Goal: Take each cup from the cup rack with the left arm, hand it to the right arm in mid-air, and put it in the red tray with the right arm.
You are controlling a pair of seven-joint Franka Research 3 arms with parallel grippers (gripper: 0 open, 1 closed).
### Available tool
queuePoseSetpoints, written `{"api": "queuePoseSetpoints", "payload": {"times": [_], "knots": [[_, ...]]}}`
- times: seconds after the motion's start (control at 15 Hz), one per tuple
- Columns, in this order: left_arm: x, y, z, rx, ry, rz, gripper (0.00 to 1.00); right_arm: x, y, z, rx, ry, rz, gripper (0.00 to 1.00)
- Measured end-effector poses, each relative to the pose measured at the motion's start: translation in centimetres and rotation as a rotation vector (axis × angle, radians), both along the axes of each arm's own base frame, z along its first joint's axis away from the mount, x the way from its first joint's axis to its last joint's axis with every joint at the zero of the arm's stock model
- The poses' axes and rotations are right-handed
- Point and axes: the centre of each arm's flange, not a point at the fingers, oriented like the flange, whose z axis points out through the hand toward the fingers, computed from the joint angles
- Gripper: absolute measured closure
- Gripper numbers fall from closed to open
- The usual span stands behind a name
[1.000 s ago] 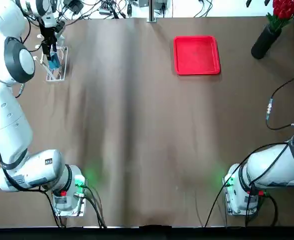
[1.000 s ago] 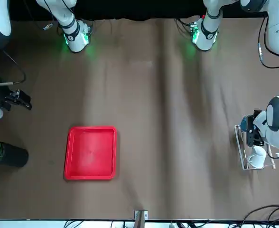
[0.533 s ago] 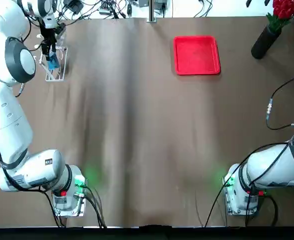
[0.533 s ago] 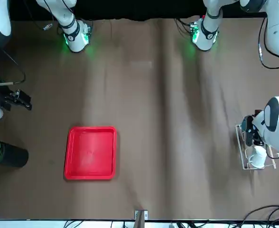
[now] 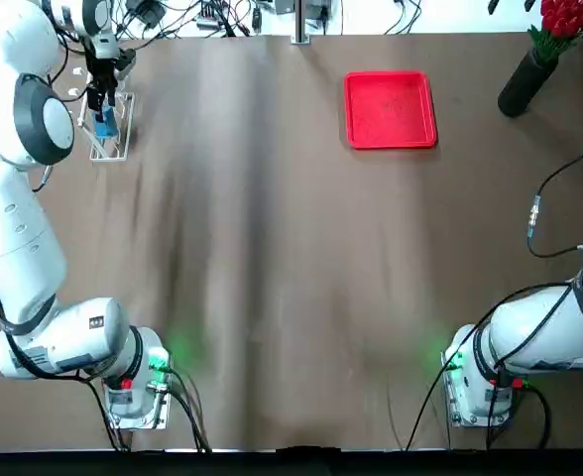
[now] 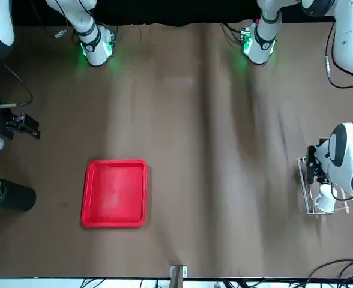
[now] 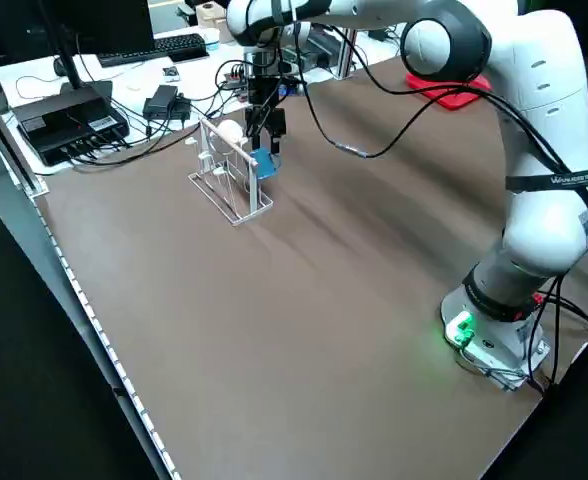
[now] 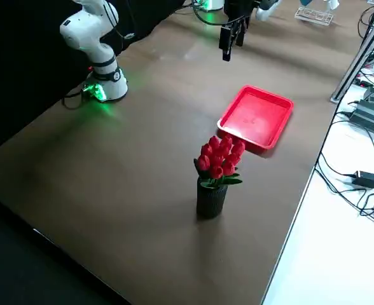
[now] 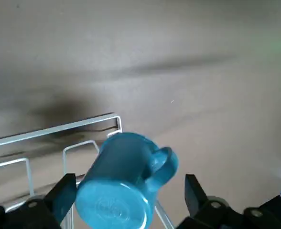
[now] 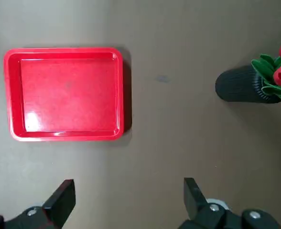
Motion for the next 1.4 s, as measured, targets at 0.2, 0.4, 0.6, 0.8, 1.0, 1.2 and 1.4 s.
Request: {"api": "queuePoseSetpoints", "payload": {"times": [0.2, 0.4, 0.6, 0.8, 1.0, 1.2, 1.4], "knots": [[0.0, -0.6, 0.0, 0.007, 0.006, -0.012, 0.0, 0.0, 0.0, 0.0, 0.0, 0.0, 0.0, 0.0], [0.1, -0.3, 0.2, 0.037, 0.006, -0.027, 0.0, 0.0, 0.0, 0.0, 0.0, 0.0, 0.0, 0.0], [0.4, -1.0, 1.2, 0.056, -0.024, -0.003, 0.0, 0.0, 0.0, 0.0, 0.0, 0.0, 0.0, 0.0], [0.5, -4.3, 4.3, 0.164, -0.12, 0.179, 0.0, 0.0, 0.0, 0.0, 0.0, 0.0, 0.0, 0.0], [0.3, -4.5, 6.2, 0.258, -0.2, 0.384, 0.0, 0.0, 0.0, 0.0, 0.0, 0.0, 0.0, 0.0], [0.1, -3.7, 6.9, 0.354, -0.282, 0.617, 0.0, 0.0, 0.0, 0.0, 0.0, -0.001, 0.0, 0.0], [0.1, -3.8, 6.6, 0.438, -0.342, 0.812, 0.0, 0.0, 0.0, 0.0, 0.0, -0.002, 0.0, 0.0]]}}
